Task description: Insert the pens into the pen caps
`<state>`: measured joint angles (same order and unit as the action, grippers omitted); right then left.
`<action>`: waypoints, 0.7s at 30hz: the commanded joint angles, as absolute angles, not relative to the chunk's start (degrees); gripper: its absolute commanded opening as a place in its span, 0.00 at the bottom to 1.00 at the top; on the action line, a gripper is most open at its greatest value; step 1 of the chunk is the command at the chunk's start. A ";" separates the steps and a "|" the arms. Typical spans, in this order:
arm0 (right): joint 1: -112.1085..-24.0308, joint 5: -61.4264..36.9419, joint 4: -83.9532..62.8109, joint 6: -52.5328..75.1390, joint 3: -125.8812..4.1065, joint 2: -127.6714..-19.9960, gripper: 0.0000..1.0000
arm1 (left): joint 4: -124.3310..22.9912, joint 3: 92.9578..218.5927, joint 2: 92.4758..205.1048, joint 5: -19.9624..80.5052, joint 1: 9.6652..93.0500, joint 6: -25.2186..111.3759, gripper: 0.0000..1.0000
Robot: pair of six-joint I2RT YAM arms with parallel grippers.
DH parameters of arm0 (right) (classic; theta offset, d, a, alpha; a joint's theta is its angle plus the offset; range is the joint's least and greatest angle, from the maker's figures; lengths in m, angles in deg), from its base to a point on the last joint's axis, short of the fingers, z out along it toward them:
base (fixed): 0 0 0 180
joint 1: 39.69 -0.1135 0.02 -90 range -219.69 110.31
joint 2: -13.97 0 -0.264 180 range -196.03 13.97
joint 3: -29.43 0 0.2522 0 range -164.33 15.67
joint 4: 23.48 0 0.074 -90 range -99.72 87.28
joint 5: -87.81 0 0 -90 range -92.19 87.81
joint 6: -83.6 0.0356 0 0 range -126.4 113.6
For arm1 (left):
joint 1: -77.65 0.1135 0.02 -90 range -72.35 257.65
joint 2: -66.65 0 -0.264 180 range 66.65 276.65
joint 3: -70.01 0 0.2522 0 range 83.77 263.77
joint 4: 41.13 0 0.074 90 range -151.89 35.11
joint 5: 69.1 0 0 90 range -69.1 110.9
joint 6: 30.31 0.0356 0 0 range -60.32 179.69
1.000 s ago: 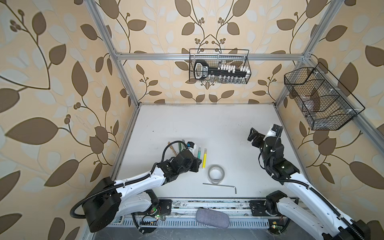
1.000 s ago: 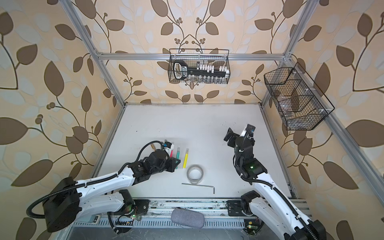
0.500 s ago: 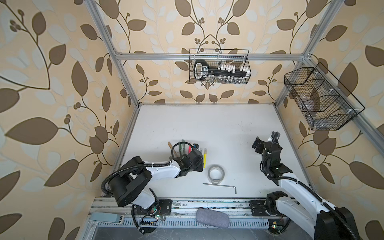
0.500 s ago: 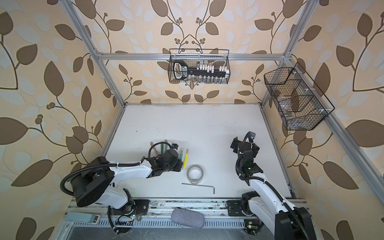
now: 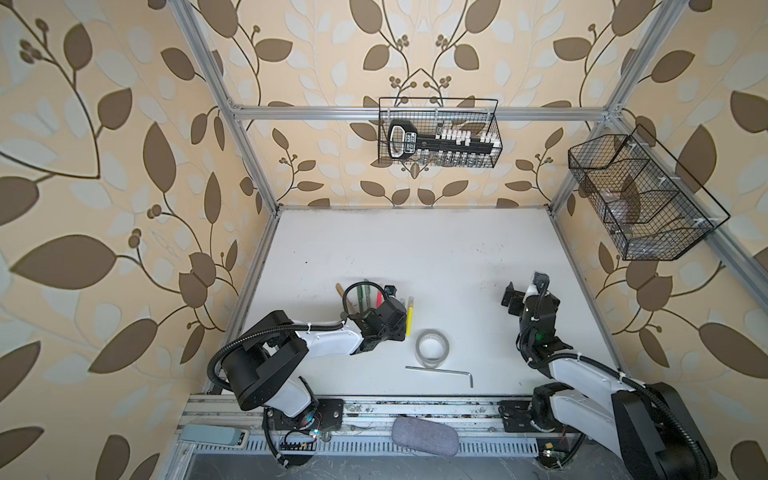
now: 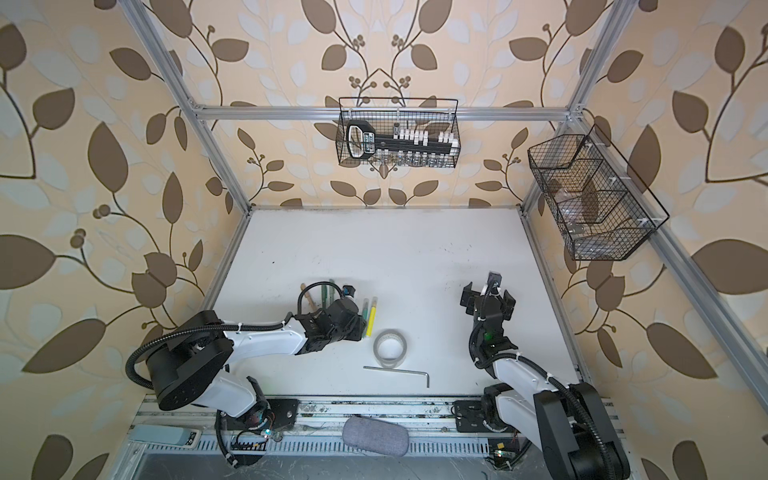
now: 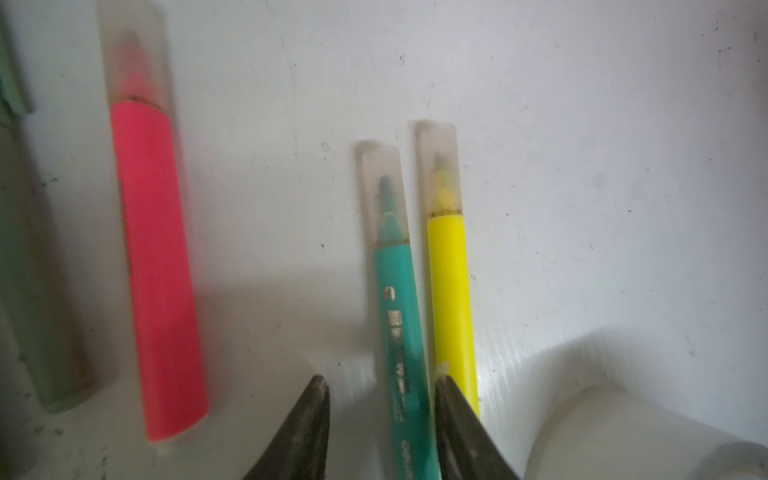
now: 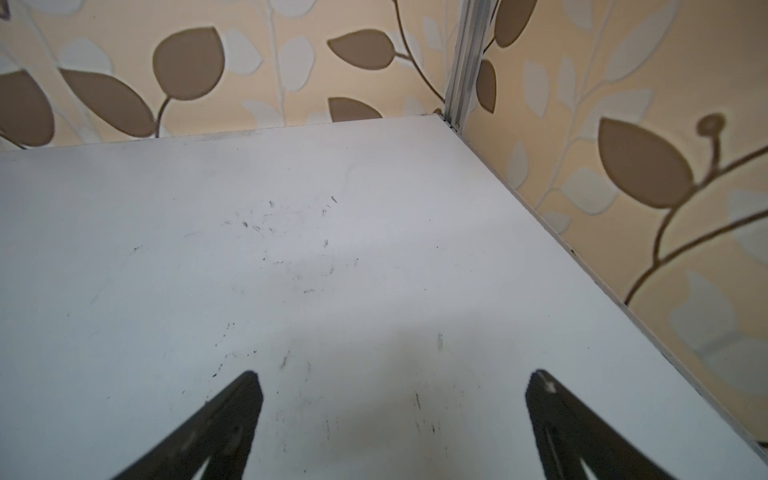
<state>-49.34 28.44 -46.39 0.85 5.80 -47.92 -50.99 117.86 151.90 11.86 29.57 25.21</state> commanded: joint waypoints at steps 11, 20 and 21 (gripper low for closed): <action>-42.76 14.96 -70.48 -3.43 7.23 -62.49 1.00 | -71.47 122.78 119.09 -28.36 29.92 23.11 0.99; -42.41 10.91 -67.83 -4.57 5.78 -62.68 1.00 | -49.38 114.53 119.43 -43.22 46.23 53.06 0.99; -42.41 10.90 -68.47 -4.72 5.76 -62.93 1.00 | -47.19 113.54 121.43 -41.71 49.67 53.44 0.99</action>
<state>-42.71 12.84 -65.99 -3.28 6.17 -62.52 -52.54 115.76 116.99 -37.97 42.69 45.31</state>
